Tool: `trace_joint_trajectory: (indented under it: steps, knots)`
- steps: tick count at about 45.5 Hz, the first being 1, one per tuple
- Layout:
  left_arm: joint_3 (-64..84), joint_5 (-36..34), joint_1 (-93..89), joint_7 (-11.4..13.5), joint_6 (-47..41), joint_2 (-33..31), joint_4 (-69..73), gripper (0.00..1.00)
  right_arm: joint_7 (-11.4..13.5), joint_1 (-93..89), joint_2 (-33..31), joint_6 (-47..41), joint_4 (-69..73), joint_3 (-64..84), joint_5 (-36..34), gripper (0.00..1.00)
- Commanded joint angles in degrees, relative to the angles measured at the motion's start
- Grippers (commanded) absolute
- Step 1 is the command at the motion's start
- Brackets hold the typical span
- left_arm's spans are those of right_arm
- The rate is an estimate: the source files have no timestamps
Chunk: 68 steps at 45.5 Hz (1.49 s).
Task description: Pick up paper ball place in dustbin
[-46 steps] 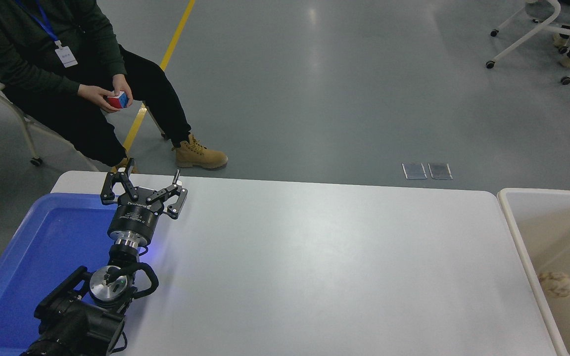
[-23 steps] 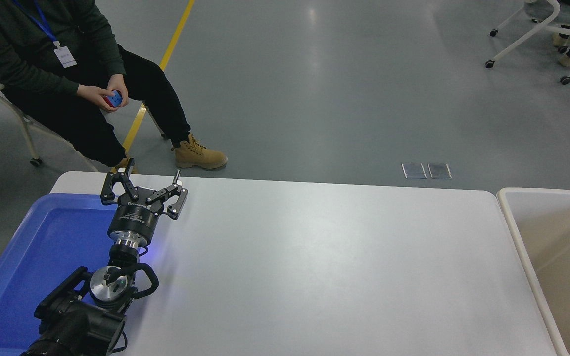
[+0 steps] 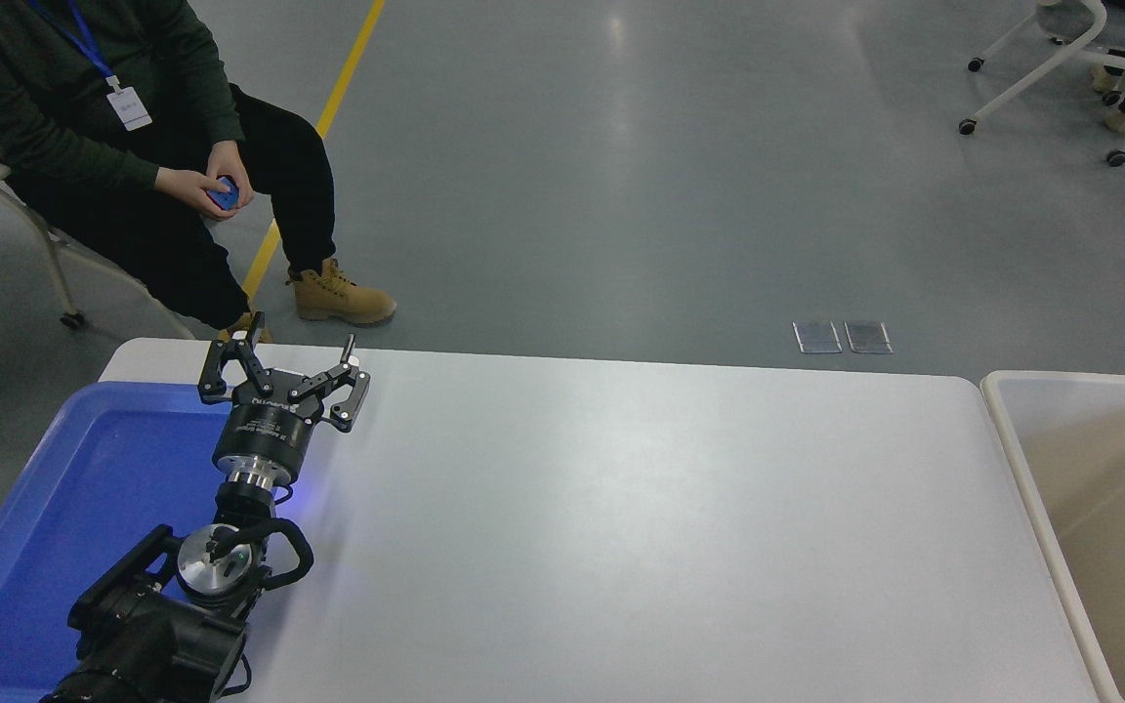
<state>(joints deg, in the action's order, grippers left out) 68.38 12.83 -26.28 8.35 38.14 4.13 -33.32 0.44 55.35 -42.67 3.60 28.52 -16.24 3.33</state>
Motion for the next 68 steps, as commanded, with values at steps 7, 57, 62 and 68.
trace_joint_trajectory:
  steps: [7, 57, 62, 68]
  knots:
    - [0.00, 0.00, 0.00, 0.00, 0.00, 0.00, 0.01, 0.99, -0.09, 8.10, -2.24, 0.27, 12.60, -6.78, -0.16, 1.00]
    - [0.00, 0.00, 0.00, 0.00, 0.00, 0.00, 0.01, 0.99, -3.43, -14.57, 20.79, -27.15, 2.77, -28.41, -20.29, 1.00]
    - [0.00, 0.00, 0.00, 0.00, 0.00, 0.00, 0.01, 0.99, -4.13, -16.06, 20.88, -30.49, -0.48, -28.41, -20.20, 1.00]
    - [0.00, 0.00, 0.00, 0.00, 0.00, 0.00, 0.01, 0.99, -4.40, -17.56, 21.49, -35.76, -5.05, -28.41, -20.29, 1.00]
